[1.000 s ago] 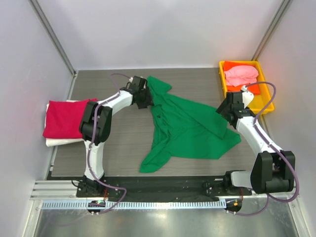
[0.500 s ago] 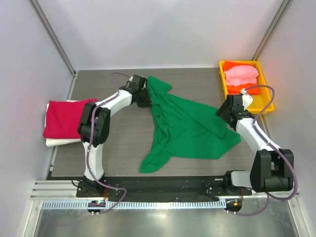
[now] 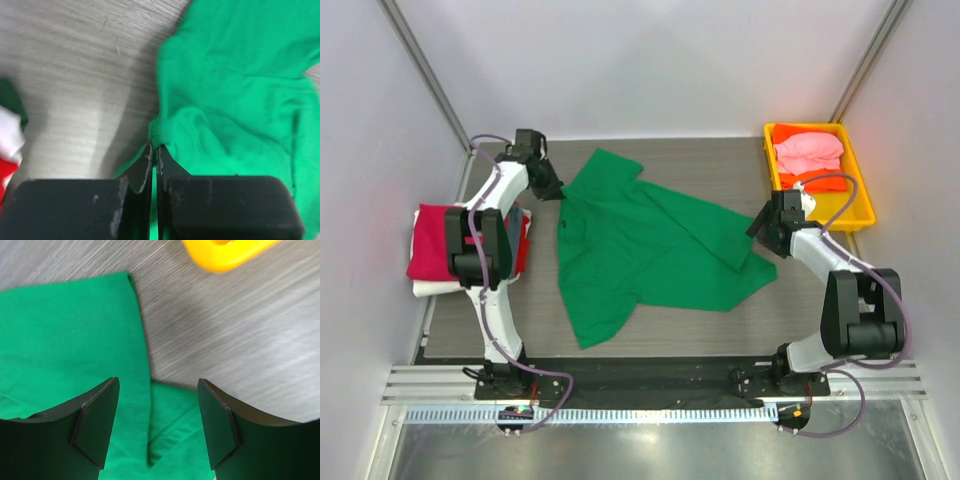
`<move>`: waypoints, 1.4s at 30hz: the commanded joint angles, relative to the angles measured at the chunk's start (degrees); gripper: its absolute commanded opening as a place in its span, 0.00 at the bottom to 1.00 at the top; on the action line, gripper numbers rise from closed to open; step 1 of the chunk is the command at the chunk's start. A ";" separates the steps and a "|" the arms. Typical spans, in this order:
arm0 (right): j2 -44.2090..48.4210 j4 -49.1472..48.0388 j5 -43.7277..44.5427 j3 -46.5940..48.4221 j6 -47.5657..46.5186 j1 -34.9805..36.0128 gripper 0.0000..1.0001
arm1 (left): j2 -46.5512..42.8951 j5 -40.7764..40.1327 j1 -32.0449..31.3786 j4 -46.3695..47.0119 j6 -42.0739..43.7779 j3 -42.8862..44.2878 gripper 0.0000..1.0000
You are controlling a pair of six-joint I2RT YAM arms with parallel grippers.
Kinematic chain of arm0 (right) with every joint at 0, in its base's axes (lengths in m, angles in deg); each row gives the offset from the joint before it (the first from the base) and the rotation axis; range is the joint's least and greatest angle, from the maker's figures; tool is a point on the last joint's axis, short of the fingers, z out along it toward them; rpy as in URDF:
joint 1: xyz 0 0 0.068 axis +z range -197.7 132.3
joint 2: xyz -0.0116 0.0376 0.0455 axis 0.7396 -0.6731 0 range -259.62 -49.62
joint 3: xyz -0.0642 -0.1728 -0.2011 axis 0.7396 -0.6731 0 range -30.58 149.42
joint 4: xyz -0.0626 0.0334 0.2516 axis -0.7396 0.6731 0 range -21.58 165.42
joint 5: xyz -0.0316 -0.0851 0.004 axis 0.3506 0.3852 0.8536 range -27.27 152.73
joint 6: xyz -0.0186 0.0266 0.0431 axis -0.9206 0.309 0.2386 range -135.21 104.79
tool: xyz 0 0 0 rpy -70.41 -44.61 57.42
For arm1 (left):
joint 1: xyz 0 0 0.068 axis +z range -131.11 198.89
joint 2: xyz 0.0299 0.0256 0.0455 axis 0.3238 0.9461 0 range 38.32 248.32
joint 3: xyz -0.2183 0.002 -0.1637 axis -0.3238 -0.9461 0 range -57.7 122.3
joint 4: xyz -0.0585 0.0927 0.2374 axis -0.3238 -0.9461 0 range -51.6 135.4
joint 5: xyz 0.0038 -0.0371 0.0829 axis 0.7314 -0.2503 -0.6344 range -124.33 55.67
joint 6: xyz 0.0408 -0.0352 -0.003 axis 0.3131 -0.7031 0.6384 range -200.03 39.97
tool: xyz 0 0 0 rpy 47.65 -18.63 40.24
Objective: Fold and stack the t-shirts
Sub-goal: Flatten the tshirt out
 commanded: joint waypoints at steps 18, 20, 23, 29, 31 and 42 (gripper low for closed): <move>-23.27 -2.94 2.85 21.88 -2.69 2.45 0.52 | 0.21 -5.71 -1.37 -0.29 2.21 -4.47 0.00; -24.68 -2.94 3.91 22.41 -2.60 3.07 0.52 | 0.12 -5.80 -1.37 -0.47 2.30 -4.39 0.00; -26.27 -2.94 4.97 23.38 -2.60 3.16 0.42 | 0.21 -5.80 -1.37 -0.29 2.47 -3.95 0.00; -26.98 -2.32 8.21 26.89 -3.30 3.25 0.01 | 0.12 -5.80 -1.02 -0.29 2.38 -2.81 0.00; -26.27 -2.14 10.67 29.96 -4.09 3.16 0.01 | 0.12 -5.80 -0.58 -0.29 2.39 -2.02 0.00; -42.26 6.72 8.92 68.88 -6.21 2.54 0.83 | 6.09 -5.80 2.14 -0.46 -0.16 8.79 0.11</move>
